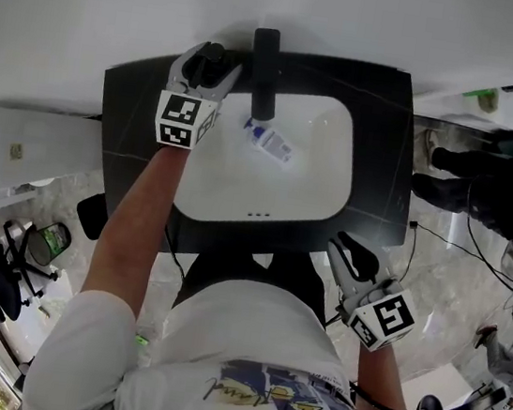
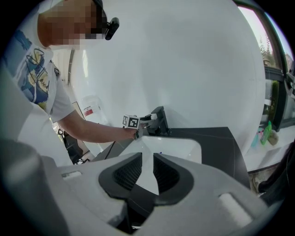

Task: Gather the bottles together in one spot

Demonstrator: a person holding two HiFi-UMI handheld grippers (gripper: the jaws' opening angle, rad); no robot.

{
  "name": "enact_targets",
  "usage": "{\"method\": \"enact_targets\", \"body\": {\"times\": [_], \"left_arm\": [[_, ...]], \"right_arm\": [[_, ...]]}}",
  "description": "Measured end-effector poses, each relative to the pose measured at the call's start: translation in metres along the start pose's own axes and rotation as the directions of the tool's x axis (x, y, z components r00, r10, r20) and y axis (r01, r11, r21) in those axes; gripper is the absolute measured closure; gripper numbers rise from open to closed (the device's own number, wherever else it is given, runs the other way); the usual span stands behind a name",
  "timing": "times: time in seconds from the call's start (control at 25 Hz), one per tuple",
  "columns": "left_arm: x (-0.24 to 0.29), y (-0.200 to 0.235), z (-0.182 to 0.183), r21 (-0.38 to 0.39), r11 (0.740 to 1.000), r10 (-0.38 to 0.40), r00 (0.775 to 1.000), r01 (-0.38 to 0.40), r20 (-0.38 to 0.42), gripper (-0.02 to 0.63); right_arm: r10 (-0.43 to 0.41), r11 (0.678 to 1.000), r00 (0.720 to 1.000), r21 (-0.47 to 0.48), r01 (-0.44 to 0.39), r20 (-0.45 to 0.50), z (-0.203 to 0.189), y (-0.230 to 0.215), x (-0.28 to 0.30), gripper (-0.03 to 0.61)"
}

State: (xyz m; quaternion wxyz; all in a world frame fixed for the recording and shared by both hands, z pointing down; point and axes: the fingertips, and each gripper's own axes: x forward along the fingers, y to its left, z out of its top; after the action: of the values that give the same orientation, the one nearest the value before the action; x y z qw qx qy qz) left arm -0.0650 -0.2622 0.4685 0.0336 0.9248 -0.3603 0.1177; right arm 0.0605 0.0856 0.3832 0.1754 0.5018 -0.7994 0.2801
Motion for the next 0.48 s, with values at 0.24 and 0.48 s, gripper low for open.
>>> {"method": "enact_targets", "body": {"times": [0.24,0.48], "left_arm": [[-0.009,0.016,0.0,-0.021,0.995,0.102,0.995,-0.102,-0.005,0.279],[-0.054,0.022,-0.005,-0.049,0.973,0.226,0.974,-0.227,-0.032,0.307]], "right_arm": [[-0.002,1.0,1.0,0.007,0.002,0.005,0.002,-0.006,-0.001,0.502],[0.021,1.0,1.0,0.005,-0.021,0.023,0.008,-0.009,0.002,0.502]]}}
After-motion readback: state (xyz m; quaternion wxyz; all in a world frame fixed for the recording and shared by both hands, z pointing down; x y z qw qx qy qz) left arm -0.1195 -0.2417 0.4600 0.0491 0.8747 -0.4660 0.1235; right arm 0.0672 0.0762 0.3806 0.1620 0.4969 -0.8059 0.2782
